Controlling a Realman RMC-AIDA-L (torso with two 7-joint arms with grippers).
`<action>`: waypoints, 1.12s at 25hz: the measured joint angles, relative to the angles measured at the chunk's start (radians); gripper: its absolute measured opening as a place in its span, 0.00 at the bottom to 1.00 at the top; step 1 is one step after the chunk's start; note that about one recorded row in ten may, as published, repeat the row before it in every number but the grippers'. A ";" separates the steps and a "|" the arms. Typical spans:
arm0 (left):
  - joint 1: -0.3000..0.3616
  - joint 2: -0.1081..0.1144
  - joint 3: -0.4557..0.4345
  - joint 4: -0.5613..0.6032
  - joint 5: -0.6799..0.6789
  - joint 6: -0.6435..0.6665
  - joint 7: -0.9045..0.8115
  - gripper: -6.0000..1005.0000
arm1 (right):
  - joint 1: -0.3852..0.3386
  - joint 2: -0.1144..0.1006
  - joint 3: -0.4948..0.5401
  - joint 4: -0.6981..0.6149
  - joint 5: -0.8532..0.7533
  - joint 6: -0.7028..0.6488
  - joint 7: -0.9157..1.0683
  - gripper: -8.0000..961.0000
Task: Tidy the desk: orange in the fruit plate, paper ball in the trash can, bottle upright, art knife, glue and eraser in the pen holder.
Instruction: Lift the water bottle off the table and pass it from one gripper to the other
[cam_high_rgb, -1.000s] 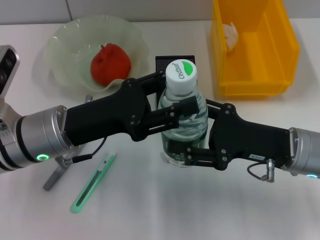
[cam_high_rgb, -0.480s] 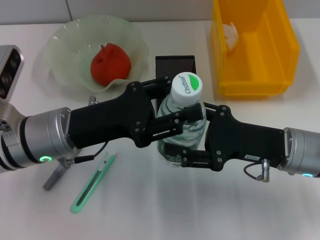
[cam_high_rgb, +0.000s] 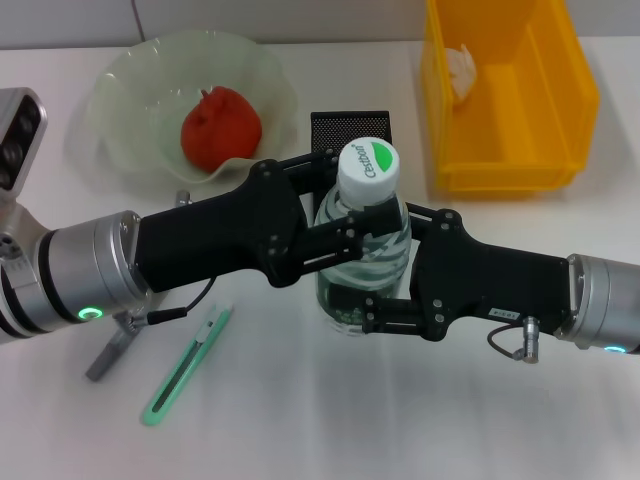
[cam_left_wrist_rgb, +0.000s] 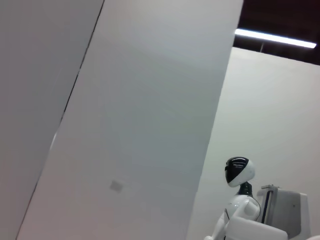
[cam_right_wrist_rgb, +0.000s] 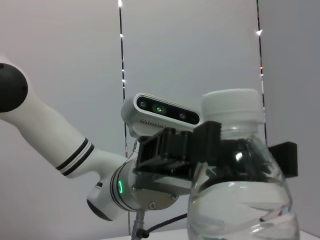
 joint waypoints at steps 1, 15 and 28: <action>0.000 0.000 0.000 0.001 0.000 -0.002 -0.008 0.58 | 0.001 0.000 0.000 0.000 0.000 0.000 -0.001 0.80; -0.001 0.000 -0.002 0.003 0.002 -0.004 -0.007 0.57 | 0.004 0.000 0.000 0.001 0.002 -0.003 0.000 0.80; 0.002 0.000 -0.003 0.041 -0.018 0.008 -0.017 0.56 | 0.005 0.000 0.000 0.010 0.004 0.021 -0.006 0.80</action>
